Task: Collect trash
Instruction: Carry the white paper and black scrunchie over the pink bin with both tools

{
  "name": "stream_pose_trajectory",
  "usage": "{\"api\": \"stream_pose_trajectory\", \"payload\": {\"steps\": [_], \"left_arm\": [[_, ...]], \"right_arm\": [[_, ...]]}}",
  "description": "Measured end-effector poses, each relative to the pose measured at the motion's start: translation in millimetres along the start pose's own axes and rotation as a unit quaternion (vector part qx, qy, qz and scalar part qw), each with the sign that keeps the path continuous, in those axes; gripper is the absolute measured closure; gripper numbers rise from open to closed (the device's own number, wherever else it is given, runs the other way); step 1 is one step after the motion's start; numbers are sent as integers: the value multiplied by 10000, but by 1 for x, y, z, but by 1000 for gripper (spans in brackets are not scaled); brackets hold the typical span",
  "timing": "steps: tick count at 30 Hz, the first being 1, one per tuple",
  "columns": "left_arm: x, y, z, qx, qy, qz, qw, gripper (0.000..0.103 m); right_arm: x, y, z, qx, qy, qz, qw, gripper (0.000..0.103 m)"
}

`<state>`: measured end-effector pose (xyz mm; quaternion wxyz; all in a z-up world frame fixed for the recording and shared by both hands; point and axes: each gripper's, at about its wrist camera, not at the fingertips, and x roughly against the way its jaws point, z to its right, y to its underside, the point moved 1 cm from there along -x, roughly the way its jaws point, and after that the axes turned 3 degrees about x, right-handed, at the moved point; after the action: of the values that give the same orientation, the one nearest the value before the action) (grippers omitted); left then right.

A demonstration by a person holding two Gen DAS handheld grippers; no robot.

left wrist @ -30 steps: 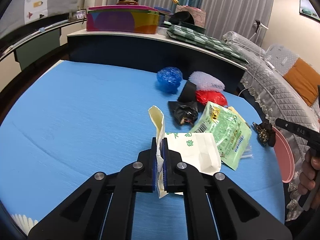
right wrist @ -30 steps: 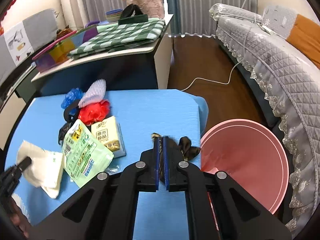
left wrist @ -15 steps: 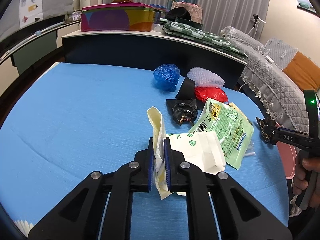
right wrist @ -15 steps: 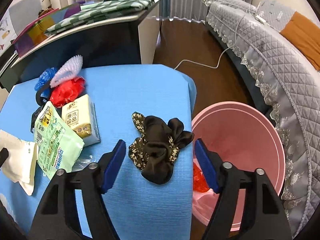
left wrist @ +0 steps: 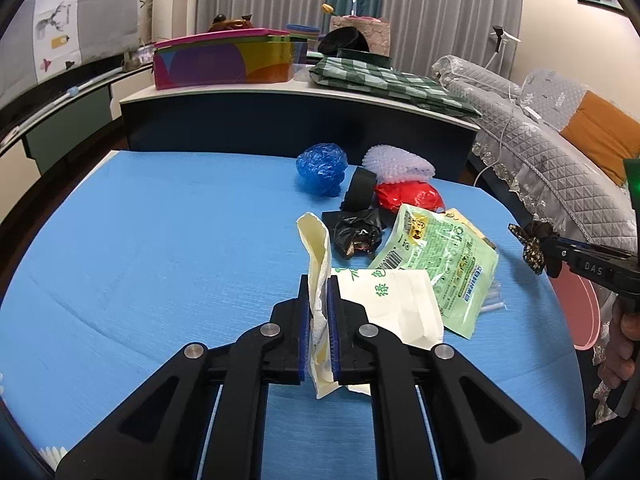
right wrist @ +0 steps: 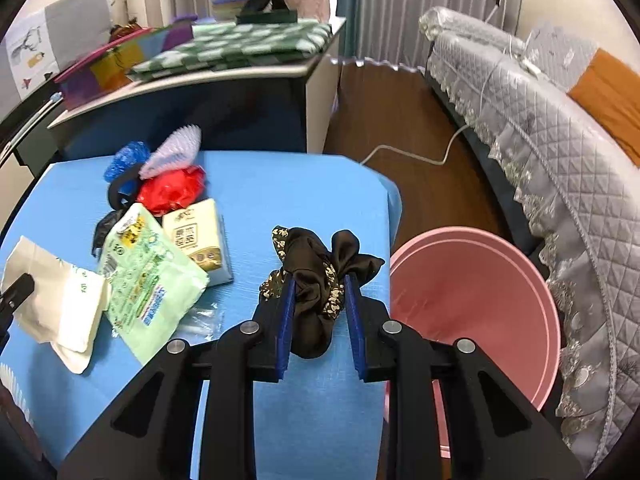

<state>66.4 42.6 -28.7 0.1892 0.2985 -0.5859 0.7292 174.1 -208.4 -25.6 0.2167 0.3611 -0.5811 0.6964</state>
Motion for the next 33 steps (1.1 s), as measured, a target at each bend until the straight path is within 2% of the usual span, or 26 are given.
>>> {"api": "stream_pose_trajectory", "payload": {"steps": [17,33], "left_arm": [[30,-4,22,-263,280,355,9986,97],[44,-17,68,-686,610,469,9947,98]], "right_arm": [[56,4,21,-220,47,571,9981,78],[108,-7,70,-619,361,1227,9899,78]]}}
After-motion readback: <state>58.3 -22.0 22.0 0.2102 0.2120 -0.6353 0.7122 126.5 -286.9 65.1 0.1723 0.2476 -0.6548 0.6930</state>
